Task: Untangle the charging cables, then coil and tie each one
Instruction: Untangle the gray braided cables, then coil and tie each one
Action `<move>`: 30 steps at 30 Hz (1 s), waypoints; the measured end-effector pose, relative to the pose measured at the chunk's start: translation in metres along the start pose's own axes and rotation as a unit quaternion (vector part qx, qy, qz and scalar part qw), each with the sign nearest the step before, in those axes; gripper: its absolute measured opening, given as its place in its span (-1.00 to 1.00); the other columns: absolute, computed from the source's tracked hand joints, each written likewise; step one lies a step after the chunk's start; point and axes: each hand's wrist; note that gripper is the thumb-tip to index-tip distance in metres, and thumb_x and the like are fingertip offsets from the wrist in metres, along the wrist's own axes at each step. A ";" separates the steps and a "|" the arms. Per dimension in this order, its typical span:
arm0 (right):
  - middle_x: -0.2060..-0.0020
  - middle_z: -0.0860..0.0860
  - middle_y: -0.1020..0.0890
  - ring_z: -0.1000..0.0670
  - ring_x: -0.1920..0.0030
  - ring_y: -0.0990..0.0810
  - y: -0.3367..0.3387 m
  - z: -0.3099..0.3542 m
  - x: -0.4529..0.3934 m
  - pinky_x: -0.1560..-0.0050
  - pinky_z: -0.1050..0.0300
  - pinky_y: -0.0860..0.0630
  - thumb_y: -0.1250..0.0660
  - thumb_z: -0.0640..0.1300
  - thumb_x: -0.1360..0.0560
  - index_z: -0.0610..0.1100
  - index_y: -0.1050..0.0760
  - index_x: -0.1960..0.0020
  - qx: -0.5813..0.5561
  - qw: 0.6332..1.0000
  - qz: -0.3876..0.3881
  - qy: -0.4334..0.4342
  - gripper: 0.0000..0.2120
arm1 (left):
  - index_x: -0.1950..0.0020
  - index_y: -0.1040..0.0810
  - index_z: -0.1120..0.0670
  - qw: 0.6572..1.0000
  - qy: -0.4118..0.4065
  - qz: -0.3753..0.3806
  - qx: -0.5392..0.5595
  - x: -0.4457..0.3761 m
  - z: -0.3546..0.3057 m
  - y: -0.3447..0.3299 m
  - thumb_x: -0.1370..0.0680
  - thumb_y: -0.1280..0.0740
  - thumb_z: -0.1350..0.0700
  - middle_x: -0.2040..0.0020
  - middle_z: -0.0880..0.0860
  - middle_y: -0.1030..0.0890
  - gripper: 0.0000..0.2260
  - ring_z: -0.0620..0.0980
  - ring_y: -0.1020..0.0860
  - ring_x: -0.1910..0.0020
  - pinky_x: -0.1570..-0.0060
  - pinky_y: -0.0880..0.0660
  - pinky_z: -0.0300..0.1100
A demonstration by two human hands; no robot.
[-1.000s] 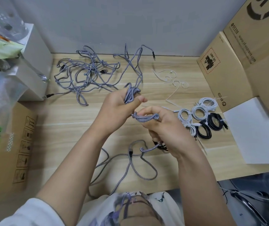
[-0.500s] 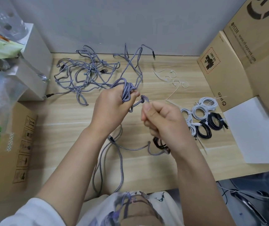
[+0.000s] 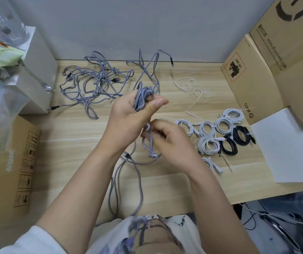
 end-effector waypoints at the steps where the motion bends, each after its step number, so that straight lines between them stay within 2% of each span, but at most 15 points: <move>1: 0.31 0.13 -0.58 0.09 0.24 -0.52 -0.004 0.003 0.002 0.13 0.01 -0.48 -0.27 -0.02 -0.40 0.09 -0.53 0.24 -0.024 0.999 0.028 0.012 -0.92 | 0.19 -0.56 0.10 1.000 0.008 -0.018 -0.006 -0.001 0.000 0.000 -0.49 -0.38 0.26 0.51 -0.23 -0.52 -0.90 -0.34 -0.45 0.49 0.38 -0.31 -0.51; 2: 0.24 0.02 -0.60 0.00 0.18 -0.54 -0.008 0.004 0.004 0.08 -0.06 -0.50 -0.26 -0.02 -0.41 0.04 -0.52 0.20 -0.044 0.997 0.053 0.028 -0.93 | 0.18 -0.56 0.10 0.999 0.013 -0.035 -0.018 -0.002 0.002 -0.001 -0.49 -0.38 0.24 0.53 -0.24 -0.50 -0.92 -0.34 -0.44 0.49 0.38 -0.31 -0.51; 4: 0.19 -0.06 -0.56 0.00 0.15 -0.51 -0.008 0.008 0.008 0.03 -0.05 -0.45 -0.25 -0.05 -0.44 -0.03 -0.48 0.15 -0.065 0.992 0.089 0.055 -0.93 | 0.19 -0.55 0.03 0.997 0.008 -0.062 -0.052 -0.002 0.005 0.000 -0.49 -0.40 0.19 0.52 -0.26 -0.50 -0.91 -0.36 -0.44 0.47 0.34 -0.31 -0.50; 7: 0.21 -0.02 -0.54 0.02 0.14 -0.51 0.000 0.015 0.014 0.03 0.07 -0.42 -0.26 -0.11 -0.43 0.04 -0.47 0.19 -0.101 0.985 0.126 0.061 -0.94 | 0.21 -0.53 -0.08 0.990 -0.029 -0.093 -0.104 -0.002 0.008 0.005 -0.49 -0.42 0.15 0.42 -0.29 -0.55 -0.84 -0.39 -0.48 0.35 0.24 -0.34 -0.49; 10: 0.27 0.12 -0.59 0.13 0.15 -0.55 0.004 0.020 0.019 0.03 0.27 -0.44 -0.28 -0.12 -0.43 -0.04 -0.54 0.23 -0.159 0.976 0.145 0.043 -0.91 | 0.17 -0.55 -0.06 0.972 -0.082 -0.107 -0.192 -0.006 0.014 0.011 -0.51 -0.40 0.12 0.27 -0.30 -0.54 -0.90 -0.43 -0.50 0.25 0.21 -0.33 -0.53; 11: 0.33 0.12 -0.59 0.12 0.19 -0.56 0.004 0.022 0.019 0.04 0.21 -0.47 -0.28 -0.08 -0.44 -0.05 -0.54 0.30 -0.173 0.976 0.128 0.038 -0.84 | 0.13 -0.59 0.01 0.966 -0.089 -0.107 -0.217 -0.007 0.018 0.012 -0.51 -0.40 0.10 0.22 -0.27 -0.55 -0.97 -0.41 -0.52 0.22 0.21 -0.35 -0.51; 13: 0.48 0.06 -0.53 -0.05 0.32 -0.52 0.003 0.023 0.019 0.08 -0.07 -0.49 -0.27 0.00 -0.46 -0.02 -0.47 0.46 -0.202 0.977 0.069 0.022 -0.67 | 0.08 -0.63 0.14 0.960 -0.078 -0.108 -0.245 -0.007 0.025 0.016 -0.49 -0.38 0.04 0.18 -0.18 -0.59 -0.83 -0.27 -0.56 0.14 0.15 -0.45 -0.37; 14: 0.54 0.04 -0.46 -0.08 0.39 -0.46 0.005 0.024 0.018 0.17 -0.07 -0.48 -0.25 0.01 -0.47 -0.03 -0.41 0.51 -0.221 0.975 0.035 0.013 -0.61 | 0.07 -0.64 0.16 0.962 -0.062 -0.099 -0.247 -0.007 0.029 0.018 -0.49 -0.37 0.02 0.18 -0.15 -0.60 -0.78 -0.21 -0.57 0.15 0.13 -0.46 -0.28; 16: 0.59 0.09 -0.32 0.02 0.50 -0.31 0.009 0.024 0.018 0.40 0.16 -0.36 -0.21 0.00 -0.49 -0.05 -0.29 0.52 -0.257 0.966 -0.018 0.005 -0.58 | 0.10 -0.64 0.14 0.964 -0.035 -0.056 -0.258 -0.007 0.031 0.023 -0.47 -0.33 -0.02 0.32 -0.18 -0.56 -0.76 -0.18 -0.52 0.27 0.21 -0.42 -0.24; 19: 0.57 0.12 -0.24 0.13 0.52 -0.18 0.014 0.025 0.019 0.46 0.36 -0.17 -0.20 -0.03 -0.52 -0.03 -0.23 0.49 -0.256 0.963 -0.074 0.035 -0.59 | 0.29 -0.59 0.01 0.971 0.027 0.026 -0.234 -0.007 0.028 0.028 -0.49 -0.36 0.01 0.51 -0.10 -0.43 -0.83 -0.18 -0.38 0.46 0.41 -0.27 -0.30; 22: 0.57 0.13 -0.24 0.14 0.51 -0.17 0.017 0.025 0.018 0.45 0.36 -0.16 -0.21 -0.02 -0.51 0.00 -0.23 0.51 -0.267 0.954 -0.133 0.038 -0.58 | 0.32 -0.57 0.07 0.979 0.097 0.072 -0.166 -0.005 0.022 0.031 -0.54 -0.34 -0.01 0.54 -0.08 -0.34 -0.73 -0.18 -0.27 0.57 0.51 -0.20 -0.32; 25: 0.57 0.16 -0.24 0.13 0.51 -0.16 0.023 0.023 0.017 0.47 0.32 -0.13 -0.20 0.01 -0.50 0.01 -0.24 0.54 -0.291 0.938 -0.183 0.036 -0.56 | 0.31 -0.53 0.14 0.969 0.152 0.186 -0.064 -0.002 0.016 0.039 -0.42 -0.26 -0.35 0.57 -0.07 -0.24 -0.47 -0.09 -0.17 0.57 0.54 -0.14 -0.30; 27: 0.57 0.17 -0.25 0.13 0.52 -0.15 0.026 0.023 0.016 0.49 0.32 -0.11 -0.19 0.03 -0.50 0.01 -0.25 0.55 -0.312 0.927 -0.204 0.036 -0.55 | 0.34 -0.50 0.08 0.942 0.175 0.285 -0.013 0.000 0.012 0.043 -0.26 -0.30 -0.47 0.57 0.02 -0.19 -0.42 -0.07 -0.10 0.56 0.52 -0.11 -0.31; 28: 0.57 0.17 -0.25 0.14 0.52 -0.14 0.027 0.022 0.015 0.50 0.32 -0.10 -0.19 0.04 -0.49 0.01 -0.25 0.55 -0.323 0.922 -0.213 0.035 -0.55 | 0.37 -0.47 0.05 0.929 0.183 0.322 0.004 0.000 0.011 0.044 -0.24 -0.36 -0.44 0.55 0.09 -0.17 -0.46 -0.07 -0.08 0.56 0.52 -0.11 -0.34; 30: 0.57 0.16 -0.26 0.14 0.53 -0.13 0.029 0.020 0.013 0.51 0.32 -0.08 -0.20 0.05 -0.48 0.01 -0.25 0.55 -0.338 0.914 -0.223 0.029 -0.55 | 0.44 -0.42 0.02 0.909 0.196 0.367 0.039 0.001 0.009 0.046 -0.27 -0.47 -0.28 0.51 0.09 -0.17 -0.58 -0.11 -0.07 0.56 0.52 -0.11 -0.39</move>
Point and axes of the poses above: each hand's wrist, its own x-axis away from the middle knuckle, its own y-axis out of the back of the hand, z = x × y
